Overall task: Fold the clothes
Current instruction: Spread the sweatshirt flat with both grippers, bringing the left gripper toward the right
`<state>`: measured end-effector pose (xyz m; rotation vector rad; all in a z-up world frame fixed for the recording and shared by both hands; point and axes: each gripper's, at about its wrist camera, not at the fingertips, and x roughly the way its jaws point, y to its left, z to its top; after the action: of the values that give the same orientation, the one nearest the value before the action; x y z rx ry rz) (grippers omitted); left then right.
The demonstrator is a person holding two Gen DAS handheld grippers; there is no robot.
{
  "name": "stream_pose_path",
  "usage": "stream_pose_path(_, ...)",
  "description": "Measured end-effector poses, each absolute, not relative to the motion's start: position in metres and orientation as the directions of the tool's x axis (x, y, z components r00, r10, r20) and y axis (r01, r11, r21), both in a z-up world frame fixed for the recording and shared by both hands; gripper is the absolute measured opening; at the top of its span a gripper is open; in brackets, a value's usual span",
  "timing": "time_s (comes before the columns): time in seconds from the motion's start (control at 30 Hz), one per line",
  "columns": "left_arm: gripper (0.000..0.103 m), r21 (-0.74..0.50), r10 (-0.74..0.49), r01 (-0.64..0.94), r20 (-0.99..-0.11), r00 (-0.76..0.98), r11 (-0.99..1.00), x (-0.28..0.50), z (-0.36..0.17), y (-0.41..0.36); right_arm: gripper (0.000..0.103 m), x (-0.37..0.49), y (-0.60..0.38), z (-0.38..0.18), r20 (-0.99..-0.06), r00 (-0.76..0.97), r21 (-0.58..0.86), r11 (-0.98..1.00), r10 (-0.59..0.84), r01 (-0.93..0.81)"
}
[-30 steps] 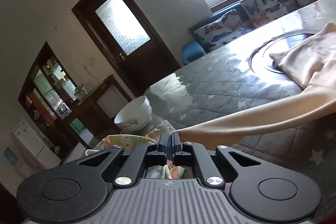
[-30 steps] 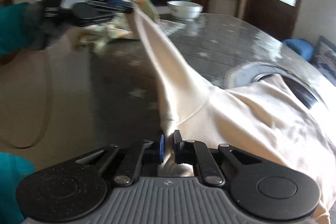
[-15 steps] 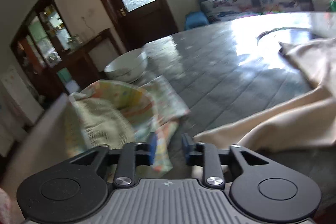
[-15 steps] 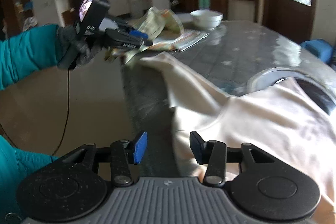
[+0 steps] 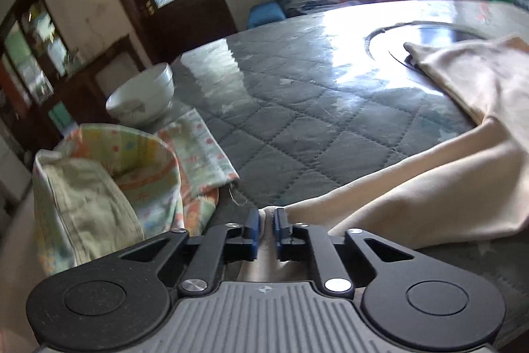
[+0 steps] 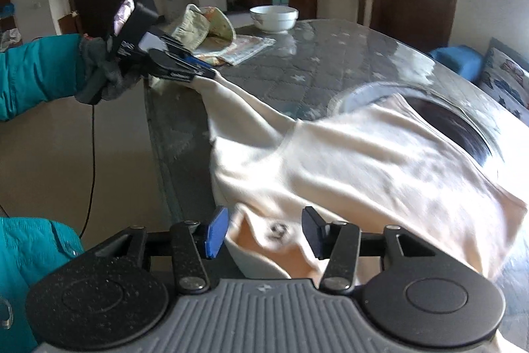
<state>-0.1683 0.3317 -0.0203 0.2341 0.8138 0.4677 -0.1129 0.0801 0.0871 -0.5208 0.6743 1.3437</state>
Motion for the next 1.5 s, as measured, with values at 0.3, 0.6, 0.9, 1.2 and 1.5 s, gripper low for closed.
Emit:
stream_pose_path(0.3, 0.007, 0.501, 0.550, -0.270, -0.575, 0.606, 0.822, -0.146, -0.022, 0.330, 0.052, -0.132, 0.138, 0.070, -0.693, -0.030, 0.062, 0.018, 0.720, -0.998)
stream_pose_path(0.6, 0.011, 0.535, 0.583, -0.273, -0.578, 0.571, 0.799, -0.131, -0.032, 0.338, 0.056, -0.146, 0.140, 0.069, -0.688, -0.100, 0.110, -0.033, 0.718, -0.993)
stream_pose_path(0.9, 0.015, 0.451, 0.525, -0.298, -0.552, 0.648, 0.841, -0.141, 0.000, 0.309, 0.049, -0.115, 0.062, 0.102, -0.693, 0.104, 0.045, 0.186, 0.714, -0.982)
stream_pose_path(1.2, 0.015, 0.229, 0.098, 0.043, -0.566, 0.818, 0.972, -0.143, 0.025, 0.200, 0.034, -0.095, 0.020, 0.083, -0.753, 0.195, 0.049, 0.349, 0.628, -0.936)
stream_pose_path(1.5, 0.026, 0.157, -0.112, 0.271, -0.638, 0.762, 0.950, -0.136, 0.001, 0.132, 0.034, -0.095, 0.028, 0.071, -0.774, 0.167, 0.037, 0.307, 0.611, -0.951)
